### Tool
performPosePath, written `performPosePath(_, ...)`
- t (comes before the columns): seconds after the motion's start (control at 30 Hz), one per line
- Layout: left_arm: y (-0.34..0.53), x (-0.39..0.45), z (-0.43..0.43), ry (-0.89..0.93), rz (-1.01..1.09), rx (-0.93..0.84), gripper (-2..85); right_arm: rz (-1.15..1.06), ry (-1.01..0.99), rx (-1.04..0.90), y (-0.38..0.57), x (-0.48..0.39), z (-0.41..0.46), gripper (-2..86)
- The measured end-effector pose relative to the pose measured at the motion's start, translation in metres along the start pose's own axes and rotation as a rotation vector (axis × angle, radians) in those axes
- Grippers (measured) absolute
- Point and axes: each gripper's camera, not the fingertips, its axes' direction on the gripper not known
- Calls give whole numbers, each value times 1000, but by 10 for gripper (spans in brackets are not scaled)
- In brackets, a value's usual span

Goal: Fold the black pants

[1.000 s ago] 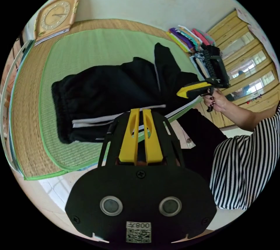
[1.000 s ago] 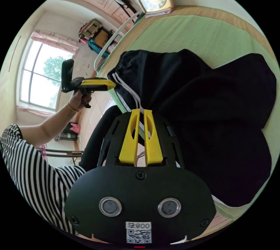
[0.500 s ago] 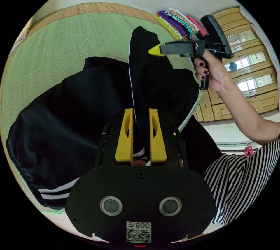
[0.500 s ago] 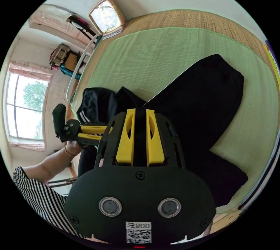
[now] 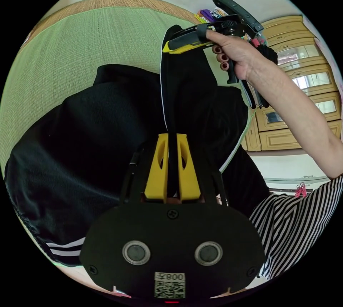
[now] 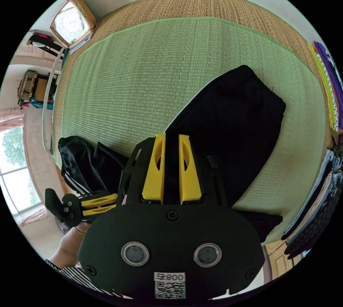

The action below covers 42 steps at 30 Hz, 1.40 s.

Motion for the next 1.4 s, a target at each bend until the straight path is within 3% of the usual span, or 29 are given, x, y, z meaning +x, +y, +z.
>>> performPosePath(0.23,-1,2,16,13,25,37,14,-23,-57,-18,15,15,-17,13)
performPosePath(0.43,-1,18,23,23,95,91,11,-64,-208,123,60,44,-75,4)
performPosePath(0.7,6,60,50,-47,288,58,10,-87,-356,327,201,117,-151,2)
performPosePath(1.0,3,89,136,-180,402,-173,10,59,-408,295,330,182,-116,3)
performPosePath(1.23,-10,97,173,-254,414,-254,13,78,-370,273,369,204,-95,3)
performPosePath(1.4,-24,85,193,-199,335,-274,19,103,-321,207,385,224,-58,3)
